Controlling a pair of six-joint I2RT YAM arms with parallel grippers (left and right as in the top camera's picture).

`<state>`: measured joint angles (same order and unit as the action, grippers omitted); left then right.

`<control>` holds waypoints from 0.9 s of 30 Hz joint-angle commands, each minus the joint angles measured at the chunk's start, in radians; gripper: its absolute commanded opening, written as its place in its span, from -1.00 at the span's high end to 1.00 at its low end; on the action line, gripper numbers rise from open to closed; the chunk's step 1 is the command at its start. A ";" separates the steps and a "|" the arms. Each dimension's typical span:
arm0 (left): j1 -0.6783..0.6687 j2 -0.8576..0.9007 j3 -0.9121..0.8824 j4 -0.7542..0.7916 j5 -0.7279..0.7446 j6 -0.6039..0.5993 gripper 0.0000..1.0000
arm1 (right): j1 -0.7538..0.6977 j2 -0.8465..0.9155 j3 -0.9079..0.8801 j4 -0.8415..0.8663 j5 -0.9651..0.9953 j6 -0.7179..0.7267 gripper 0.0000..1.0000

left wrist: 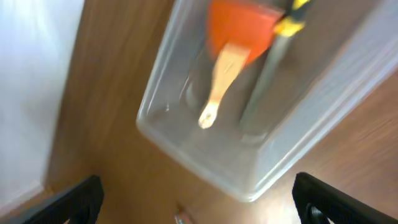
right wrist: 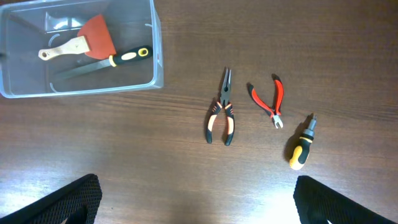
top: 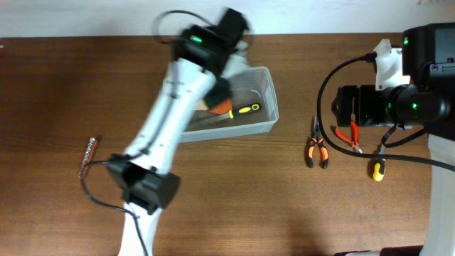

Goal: Pack container
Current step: 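Move the file into the container and open the left gripper, then grasp the socket bit strip with the left gripper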

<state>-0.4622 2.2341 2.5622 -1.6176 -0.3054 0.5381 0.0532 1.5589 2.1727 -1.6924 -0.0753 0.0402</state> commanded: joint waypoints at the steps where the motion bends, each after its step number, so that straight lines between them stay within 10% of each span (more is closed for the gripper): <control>1: 0.193 -0.048 0.018 -0.048 0.132 -0.078 -0.98 | -0.002 0.002 -0.003 -0.006 0.001 -0.006 -0.98; 6: 0.471 -0.043 -0.047 -0.069 0.447 -0.081 -0.98 | -0.002 0.002 -0.003 -0.004 0.002 -0.007 -0.98; 15: 0.780 -0.041 -0.366 0.076 0.438 -0.058 -0.99 | -0.002 0.002 -0.003 -0.003 0.002 -0.007 -0.97; 27: 0.858 -0.041 -0.751 0.266 0.235 -0.051 -0.93 | -0.002 0.002 -0.003 -0.006 0.002 -0.007 -0.98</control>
<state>0.3843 2.2242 1.8511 -1.3617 -0.0109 0.4747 0.0532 1.5589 2.1727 -1.6924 -0.0753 0.0406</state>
